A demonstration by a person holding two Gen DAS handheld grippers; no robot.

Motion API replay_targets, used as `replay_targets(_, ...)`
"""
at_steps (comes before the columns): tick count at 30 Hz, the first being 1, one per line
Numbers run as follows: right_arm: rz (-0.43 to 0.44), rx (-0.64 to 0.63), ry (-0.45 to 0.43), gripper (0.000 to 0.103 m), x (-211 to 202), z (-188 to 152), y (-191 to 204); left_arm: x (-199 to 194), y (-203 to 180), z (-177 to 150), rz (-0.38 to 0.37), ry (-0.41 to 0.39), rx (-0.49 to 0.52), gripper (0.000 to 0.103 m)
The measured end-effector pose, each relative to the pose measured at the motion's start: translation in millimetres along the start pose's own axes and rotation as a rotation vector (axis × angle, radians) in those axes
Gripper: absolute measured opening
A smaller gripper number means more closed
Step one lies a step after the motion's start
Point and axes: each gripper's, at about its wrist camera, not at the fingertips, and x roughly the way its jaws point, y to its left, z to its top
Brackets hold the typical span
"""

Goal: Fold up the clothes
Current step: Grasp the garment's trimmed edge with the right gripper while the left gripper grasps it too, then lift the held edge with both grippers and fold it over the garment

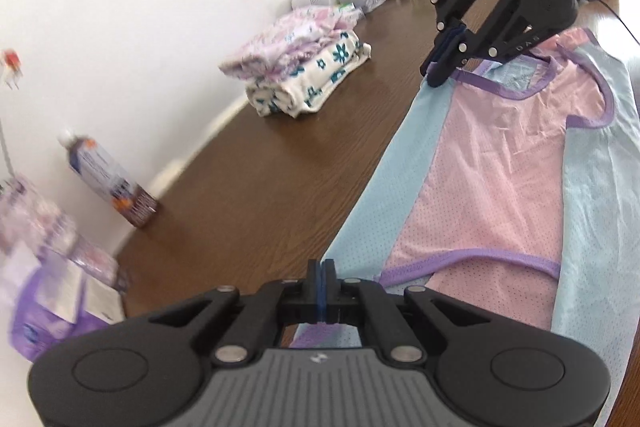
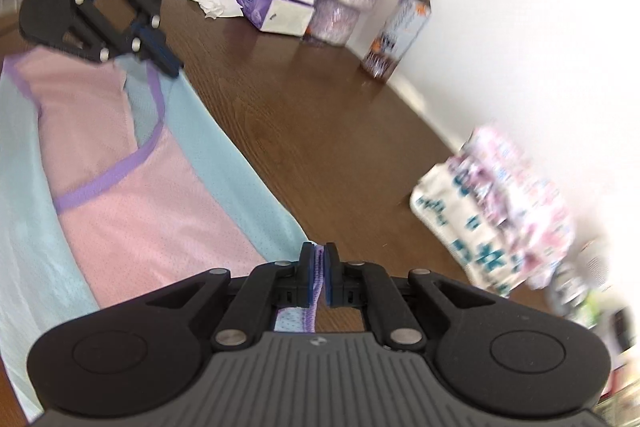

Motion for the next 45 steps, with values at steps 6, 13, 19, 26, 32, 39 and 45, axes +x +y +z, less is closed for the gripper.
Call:
replay_targets(6, -0.104, -0.168, -0.048, 0.004, -21, -12, 42, -30, -51, -15, 0.16, -0.086, 0.14, 0.0)
replay_targets(13, -0.175, -0.298, -0.072, 0.004, -42, -24, 82, -51, -84, -25, 0.157, -0.107, 0.194, 0.0)
replay_targets(19, -0.193, -0.375, -0.083, 0.004, -51, -34, 108, -62, -100, -34, 0.12, -0.095, 0.179, 0.0)
replay_targets(26, -0.204, -0.408, -0.09, 0.004, -60, -42, 129, -68, -109, -42, 0.085, -0.072, 0.15, 0.0)
replay_targets(32, -0.221, -0.4, -0.095, 0.004, -62, -46, 133, -69, -104, -36, -0.019, -0.036, 0.067, 0.007)
replay_targets(39, -0.241, -0.398, -0.119, 0.004, -65, -46, 133, -51, -96, 27, -0.22, -0.101, -0.041, 0.038)
replay_targets(45, -0.243, -0.396, -0.145, 0.004, -69, -49, 132, -1, -113, 74, -0.274, -0.078, -0.035, 0.037)
